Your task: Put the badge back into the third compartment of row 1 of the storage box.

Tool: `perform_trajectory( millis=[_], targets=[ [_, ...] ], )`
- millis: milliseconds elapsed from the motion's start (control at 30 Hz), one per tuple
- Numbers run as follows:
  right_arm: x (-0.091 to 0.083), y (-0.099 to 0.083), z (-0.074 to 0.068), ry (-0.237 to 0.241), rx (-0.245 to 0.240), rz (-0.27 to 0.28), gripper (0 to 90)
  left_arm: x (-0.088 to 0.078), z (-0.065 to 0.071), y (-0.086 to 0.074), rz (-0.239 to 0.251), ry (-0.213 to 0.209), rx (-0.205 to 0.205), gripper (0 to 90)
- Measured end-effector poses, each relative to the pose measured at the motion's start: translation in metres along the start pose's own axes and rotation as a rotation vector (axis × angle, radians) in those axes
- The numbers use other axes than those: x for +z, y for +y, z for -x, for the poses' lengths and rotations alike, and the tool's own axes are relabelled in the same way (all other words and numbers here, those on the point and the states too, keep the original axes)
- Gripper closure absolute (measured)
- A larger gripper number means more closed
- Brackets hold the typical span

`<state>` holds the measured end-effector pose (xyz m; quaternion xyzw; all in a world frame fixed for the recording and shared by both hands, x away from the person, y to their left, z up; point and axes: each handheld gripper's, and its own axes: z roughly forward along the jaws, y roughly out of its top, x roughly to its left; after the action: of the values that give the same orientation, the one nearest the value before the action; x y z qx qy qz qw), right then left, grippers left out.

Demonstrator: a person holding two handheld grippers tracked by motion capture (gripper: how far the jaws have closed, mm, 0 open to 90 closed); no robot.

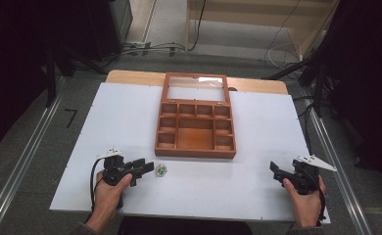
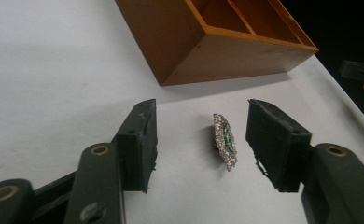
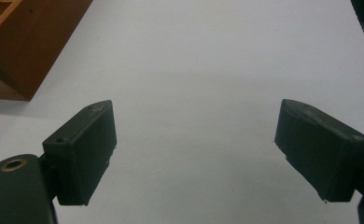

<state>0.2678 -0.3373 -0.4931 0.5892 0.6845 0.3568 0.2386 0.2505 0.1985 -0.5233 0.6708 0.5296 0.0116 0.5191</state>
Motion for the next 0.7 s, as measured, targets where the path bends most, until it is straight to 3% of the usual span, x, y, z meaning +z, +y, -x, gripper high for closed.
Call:
perform_trajectory(
  millis=[700],
  targets=[
    [-0.001, 0.0, 0.0, 0.0, 0.003, 0.003, 12.2, 0.016, 0.005, -0.001, -0.085, -0.046, -0.005, 65.0]
  ],
)
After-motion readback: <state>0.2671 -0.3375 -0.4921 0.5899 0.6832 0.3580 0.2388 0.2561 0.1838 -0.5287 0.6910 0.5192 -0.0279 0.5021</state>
